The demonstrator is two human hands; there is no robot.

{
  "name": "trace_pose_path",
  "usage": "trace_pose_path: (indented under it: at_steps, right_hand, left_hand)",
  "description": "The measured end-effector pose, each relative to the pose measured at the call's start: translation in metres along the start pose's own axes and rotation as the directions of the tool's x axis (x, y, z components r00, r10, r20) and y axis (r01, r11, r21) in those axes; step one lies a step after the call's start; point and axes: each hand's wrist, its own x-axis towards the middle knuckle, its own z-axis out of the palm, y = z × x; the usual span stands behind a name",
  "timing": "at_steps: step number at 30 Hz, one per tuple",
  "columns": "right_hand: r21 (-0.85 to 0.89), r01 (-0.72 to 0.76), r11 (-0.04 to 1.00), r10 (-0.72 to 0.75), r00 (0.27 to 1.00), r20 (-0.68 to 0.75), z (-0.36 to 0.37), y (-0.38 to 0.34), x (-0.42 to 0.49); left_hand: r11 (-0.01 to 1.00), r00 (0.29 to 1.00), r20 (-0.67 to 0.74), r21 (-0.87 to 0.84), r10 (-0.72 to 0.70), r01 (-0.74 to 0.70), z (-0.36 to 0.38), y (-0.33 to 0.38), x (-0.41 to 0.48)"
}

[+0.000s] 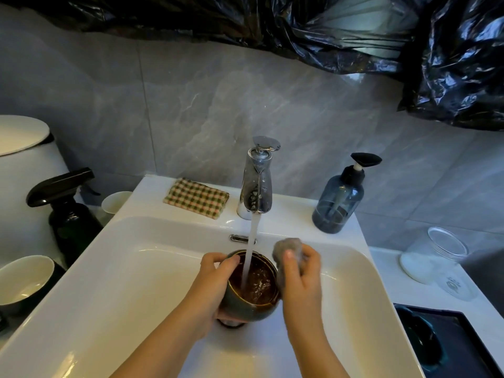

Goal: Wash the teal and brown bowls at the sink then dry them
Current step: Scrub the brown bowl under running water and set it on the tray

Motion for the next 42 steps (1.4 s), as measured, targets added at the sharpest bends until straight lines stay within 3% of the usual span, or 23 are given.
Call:
trace_pose_path:
  at_steps: [2, 4, 6, 8, 11, 15, 20, 24, 28, 30, 32, 34, 36, 38, 40, 42]
  right_hand:
    - [-0.279, 0.160, 0.947, -0.110, 0.977, 0.184, 0.006, 0.013, -0.001]
    - [-0.515, 0.366, 0.775, -0.191, 0.913, 0.362, 0.014, 0.025, -0.004]
    - [-0.581, 0.453, 0.676, -0.138, 0.852, 0.505, 0.019, 0.025, -0.008]
    - [-0.528, 0.485, 0.697, -0.094, 0.792, 0.604, 0.018, 0.019, -0.010]
    - [-0.483, 0.466, 0.742, -0.082, 0.777, 0.624, 0.011, 0.008, -0.009]
    - [-0.663, 0.551, 0.507, -0.146, 0.813, 0.564, 0.013, 0.005, -0.009]
    - [-0.626, 0.612, 0.483, -0.086, 0.745, 0.662, 0.015, 0.012, -0.009]
    - [-0.695, 0.561, 0.450, -0.099, 0.805, 0.585, 0.019, 0.014, -0.010]
    - [-0.696, 0.491, 0.524, -0.059, 0.836, 0.545, 0.025, 0.014, -0.011]
    - [-0.630, 0.389, 0.673, -0.001, 0.852, 0.524, 0.024, 0.017, -0.009]
    - [-0.482, 0.171, 0.860, 0.109, 0.859, 0.500, 0.021, 0.017, -0.008]
    - [-0.298, -0.036, 0.954, 0.172, 0.880, 0.443, 0.019, 0.013, -0.007]
    - [-0.082, -0.175, 0.981, 0.190, 0.948, 0.256, 0.017, 0.008, -0.004]
    - [0.091, -0.198, 0.976, 0.199, 0.980, -0.005, 0.010, 0.002, 0.000]
    - [0.154, -0.135, 0.979, 0.164, 0.968, -0.193, 0.002, 0.001, 0.006]
    - [0.128, -0.106, 0.986, 0.139, 0.950, -0.279, -0.004, 0.004, 0.010]
  left_hand:
    - [0.999, 1.000, -0.008, 0.025, 0.025, -0.025, 0.004, -0.002, -0.003]
    - [0.997, 0.998, -0.037, 0.058, 0.049, -0.047, 0.003, -0.003, -0.003]
    - [0.990, 0.996, -0.050, 0.119, 0.080, -0.074, -0.002, -0.004, -0.001]
    - [0.975, 0.992, -0.046, 0.197, 0.118, -0.107, -0.005, -0.003, 0.002]
    - [0.967, 0.988, -0.058, 0.222, 0.143, -0.127, -0.007, 0.001, 0.004]
    - [0.978, 0.991, -0.066, 0.185, 0.113, -0.099, -0.004, 0.001, 0.004]
    - [0.953, 0.989, -0.004, 0.269, 0.145, -0.138, -0.008, -0.001, 0.006]
    - [0.947, 0.977, -0.073, 0.270, 0.200, -0.174, -0.008, -0.001, 0.005]
    - [0.933, 0.956, -0.138, 0.292, 0.259, -0.210, -0.006, -0.002, 0.003]
    - [0.934, 0.955, -0.147, 0.292, 0.258, -0.207, -0.005, -0.002, 0.004]
    - [0.951, 0.967, -0.138, 0.255, 0.215, -0.175, -0.005, -0.004, 0.006]
    - [0.969, 0.982, -0.108, 0.207, 0.158, -0.133, -0.004, -0.005, 0.008]
    - [0.989, 0.993, -0.079, 0.125, 0.093, -0.083, -0.003, -0.006, 0.008]
    - [0.999, 0.999, -0.045, 0.047, 0.024, -0.022, -0.002, -0.006, 0.006]
    - [0.999, 0.999, 0.012, 0.010, -0.035, 0.035, -0.003, -0.005, 0.004]
    - [0.995, 0.991, 0.096, -0.012, -0.094, 0.095, -0.002, -0.006, 0.002]
